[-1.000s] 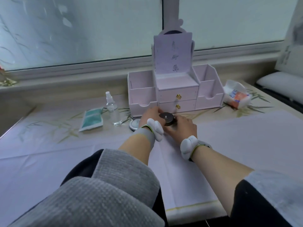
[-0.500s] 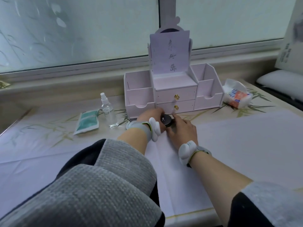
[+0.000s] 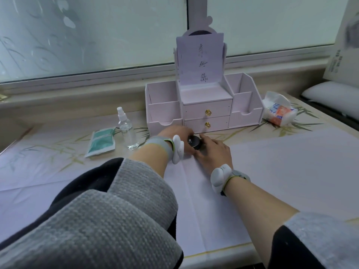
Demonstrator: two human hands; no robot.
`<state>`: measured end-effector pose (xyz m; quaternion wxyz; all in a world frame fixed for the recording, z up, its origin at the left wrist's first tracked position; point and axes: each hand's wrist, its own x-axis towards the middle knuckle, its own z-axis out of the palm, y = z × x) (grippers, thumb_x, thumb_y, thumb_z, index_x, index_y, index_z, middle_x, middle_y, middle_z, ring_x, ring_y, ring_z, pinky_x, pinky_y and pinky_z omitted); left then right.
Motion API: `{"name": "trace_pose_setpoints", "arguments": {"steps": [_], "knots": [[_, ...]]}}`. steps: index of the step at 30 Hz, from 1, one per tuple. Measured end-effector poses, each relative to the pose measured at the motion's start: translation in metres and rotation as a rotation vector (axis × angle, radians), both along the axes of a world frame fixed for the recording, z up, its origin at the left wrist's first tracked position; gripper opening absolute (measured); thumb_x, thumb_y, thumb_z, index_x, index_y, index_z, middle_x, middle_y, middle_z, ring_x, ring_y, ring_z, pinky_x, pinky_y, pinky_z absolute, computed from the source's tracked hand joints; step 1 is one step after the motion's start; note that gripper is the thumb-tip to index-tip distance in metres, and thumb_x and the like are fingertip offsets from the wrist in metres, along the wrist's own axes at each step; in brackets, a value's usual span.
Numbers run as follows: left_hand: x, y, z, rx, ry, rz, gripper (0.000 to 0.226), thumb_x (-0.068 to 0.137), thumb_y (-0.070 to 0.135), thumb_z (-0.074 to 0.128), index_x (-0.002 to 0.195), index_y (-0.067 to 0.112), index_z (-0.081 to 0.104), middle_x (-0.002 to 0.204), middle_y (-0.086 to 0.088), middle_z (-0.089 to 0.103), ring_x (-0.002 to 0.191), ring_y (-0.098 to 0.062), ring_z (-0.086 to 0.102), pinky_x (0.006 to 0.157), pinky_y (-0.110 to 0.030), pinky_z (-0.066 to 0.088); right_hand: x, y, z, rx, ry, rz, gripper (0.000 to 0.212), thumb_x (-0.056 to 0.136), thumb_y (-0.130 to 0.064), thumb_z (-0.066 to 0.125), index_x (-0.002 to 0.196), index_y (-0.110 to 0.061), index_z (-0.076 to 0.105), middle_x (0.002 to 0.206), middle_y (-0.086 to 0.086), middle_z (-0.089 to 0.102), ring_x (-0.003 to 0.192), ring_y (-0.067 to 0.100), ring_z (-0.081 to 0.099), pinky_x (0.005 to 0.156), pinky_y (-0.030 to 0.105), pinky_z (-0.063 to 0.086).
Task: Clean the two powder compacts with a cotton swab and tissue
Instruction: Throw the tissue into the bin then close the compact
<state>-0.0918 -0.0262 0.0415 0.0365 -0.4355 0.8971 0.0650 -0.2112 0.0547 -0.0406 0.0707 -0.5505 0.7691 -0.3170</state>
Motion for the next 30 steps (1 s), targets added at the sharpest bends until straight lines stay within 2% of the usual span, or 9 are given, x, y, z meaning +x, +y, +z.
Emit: {"name": "trace_pose_setpoints", "arguments": {"steps": [4, 6, 10, 13, 15, 20, 24, 27, 30], "knots": [[0.001, -0.010, -0.002, 0.056, 0.006, -0.017, 0.045, 0.076, 0.045, 0.073, 0.117, 0.027, 0.066, 0.110, 0.000, 0.068, 0.101, -0.026, 0.063, 0.086, -0.032, 0.053, 0.002, 0.001, 0.001, -0.022, 0.010, 0.014, 0.050, 0.088, -0.045, 0.059, 0.135, -0.035, 0.048, 0.129, -0.005, 0.062, 0.129, 0.020, 0.043, 0.106, 0.031, 0.026], [0.002, -0.015, -0.003, 0.086, 0.042, -0.001, 0.055, 0.078, 0.046, 0.073, 0.129, 0.028, 0.063, 0.118, 0.000, 0.066, 0.102, -0.023, 0.060, 0.090, -0.031, 0.051, 0.001, 0.001, 0.003, -0.016, 0.004, 0.023, 0.054, 0.088, -0.049, 0.059, 0.138, -0.035, 0.047, 0.131, -0.005, 0.061, 0.130, 0.019, 0.043, 0.107, 0.031, 0.025], [0.000, -0.019, -0.009, 0.109, 0.117, 0.012, 0.060, 0.079, 0.045, 0.073, 0.135, 0.028, 0.062, 0.114, 0.004, 0.067, 0.100, -0.021, 0.060, 0.087, -0.026, 0.049, 0.000, 0.001, 0.003, -0.015, 0.000, 0.050, 0.062, 0.080, -0.059, 0.062, 0.136, -0.037, 0.048, 0.128, -0.007, 0.062, 0.129, 0.018, 0.044, 0.109, 0.032, 0.024], [0.000, -0.020, -0.010, 0.132, 0.120, 0.026, 0.062, 0.077, 0.051, 0.076, 0.132, 0.024, 0.063, 0.119, 0.002, 0.068, 0.107, -0.021, 0.062, 0.092, -0.027, 0.049, 0.000, 0.000, 0.001, -0.004, -0.017, 0.049, 0.069, 0.079, -0.062, 0.062, 0.141, -0.035, 0.045, 0.133, -0.005, 0.059, 0.133, 0.018, 0.042, 0.111, 0.032, 0.022], [-0.002, -0.019, -0.010, 0.137, 0.098, 0.034, 0.060, 0.076, 0.055, 0.077, 0.125, 0.022, 0.067, 0.113, 0.000, 0.070, 0.105, -0.023, 0.063, 0.094, -0.031, 0.051, 0.000, 0.000, -0.001, 0.000, -0.016, 0.048, 0.072, 0.078, -0.063, 0.063, 0.142, -0.035, 0.044, 0.134, -0.006, 0.059, 0.133, 0.018, 0.041, 0.111, 0.032, 0.022], [-0.008, -0.018, -0.010, 0.108, 0.042, 0.055, 0.053, 0.069, 0.059, 0.073, 0.103, 0.019, 0.072, 0.097, -0.005, 0.073, 0.094, -0.027, 0.067, 0.084, -0.035, 0.057, 0.000, -0.001, -0.002, -0.002, -0.003, 0.051, 0.076, 0.077, -0.064, 0.064, 0.143, -0.033, 0.043, 0.134, -0.008, 0.059, 0.132, 0.018, 0.041, 0.109, 0.033, 0.022], [-0.012, -0.017, -0.010, 0.093, -0.006, 0.057, 0.050, 0.066, 0.057, 0.070, 0.091, 0.014, 0.073, 0.091, -0.010, 0.074, 0.087, -0.029, 0.070, 0.071, -0.032, 0.055, 0.001, -0.002, -0.004, 0.009, -0.003, 0.046, 0.081, 0.073, -0.067, 0.065, 0.143, -0.033, 0.042, 0.132, -0.009, 0.060, 0.131, 0.018, 0.042, 0.108, 0.032, 0.023], [-0.014, -0.018, -0.008, 0.087, -0.022, 0.055, 0.048, 0.065, 0.056, 0.070, 0.088, 0.014, 0.074, 0.088, -0.009, 0.075, 0.081, -0.028, 0.069, 0.066, -0.029, 0.054, 0.000, -0.003, -0.005, 0.004, -0.007, 0.037, 0.082, 0.070, -0.070, 0.064, 0.141, -0.034, 0.043, 0.128, -0.007, 0.062, 0.127, 0.019, 0.046, 0.106, 0.033, 0.026], [-0.012, -0.019, -0.008, 0.091, -0.011, 0.053, 0.048, 0.064, 0.054, 0.070, 0.092, 0.016, 0.075, 0.091, -0.007, 0.075, 0.086, -0.028, 0.070, 0.070, -0.031, 0.056, 0.000, -0.003, -0.003, -0.006, -0.017, 0.037, 0.080, 0.070, -0.068, 0.066, 0.139, -0.034, 0.045, 0.126, -0.008, 0.063, 0.125, 0.018, 0.048, 0.105, 0.032, 0.027]]}}
